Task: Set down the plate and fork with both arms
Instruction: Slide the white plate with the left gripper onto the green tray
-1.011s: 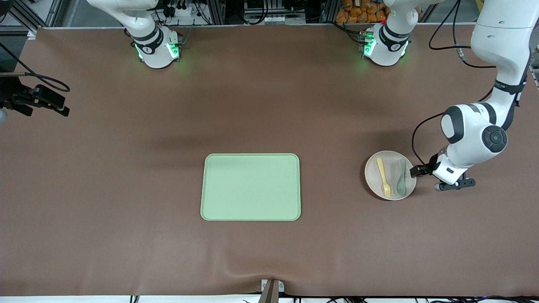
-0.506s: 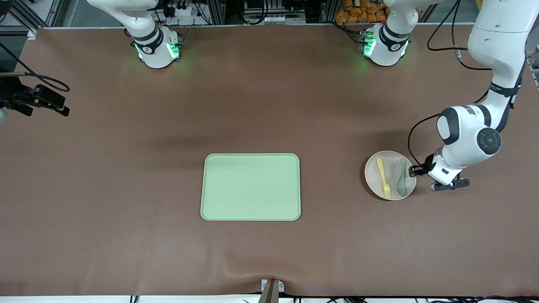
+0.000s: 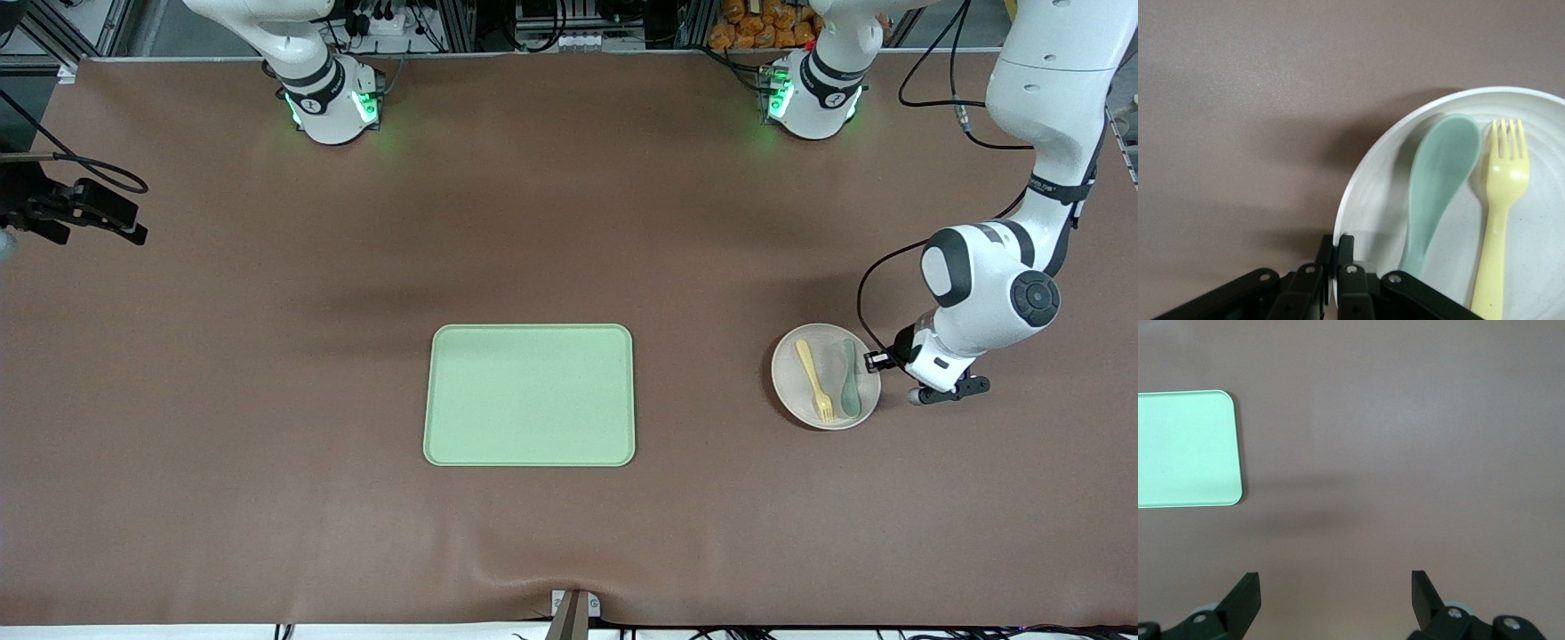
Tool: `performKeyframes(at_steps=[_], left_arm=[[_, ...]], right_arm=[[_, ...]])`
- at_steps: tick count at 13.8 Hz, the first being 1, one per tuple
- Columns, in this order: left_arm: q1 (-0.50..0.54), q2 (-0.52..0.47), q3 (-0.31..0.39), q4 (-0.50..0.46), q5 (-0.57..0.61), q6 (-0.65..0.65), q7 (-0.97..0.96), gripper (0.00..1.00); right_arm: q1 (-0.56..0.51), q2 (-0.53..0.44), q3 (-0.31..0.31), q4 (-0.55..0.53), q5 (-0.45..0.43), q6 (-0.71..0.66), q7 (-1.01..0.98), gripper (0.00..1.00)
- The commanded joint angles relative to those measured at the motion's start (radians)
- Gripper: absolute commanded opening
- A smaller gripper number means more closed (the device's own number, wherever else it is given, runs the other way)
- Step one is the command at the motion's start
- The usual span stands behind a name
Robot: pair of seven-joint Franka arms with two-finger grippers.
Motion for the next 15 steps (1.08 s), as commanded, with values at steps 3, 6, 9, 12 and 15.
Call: performKeyframes(at_steps=[3, 6, 9, 12, 15], left_arm=[[0.011, -0.008, -0.094, 0.004, -0.055, -0.001, 0.007, 0.00], [0.005, -0.016, -0.209, 0.042, -0.128, -0.003, -0.016, 0.00], [-0.041, 0.021, -0.292, 0.119, -0.131, -0.004, -0.065, 0.00], [-0.209, 0.093, -0.281, 0.213, -0.121, -0.004, -0.172, 0.00], [-0.291, 0.183, -0.281, 0.346, -0.113, -0.004, -0.236, 0.00]], right_arm=[[-0.002, -0.008, -0.004, 0.002, 0.016, -0.012, -0.013, 1.00], [-0.003, -0.008, -0.006, 0.002, 0.016, -0.012, -0.013, 1.00], [-0.002, -0.008, -0.006, 0.002, 0.016, -0.010, -0.013, 1.00], [-0.002, -0.008, -0.008, 0.002, 0.016, -0.012, -0.013, 1.00], [-0.002, -0.008, -0.006, 0.002, 0.016, -0.010, -0.013, 1.00]])
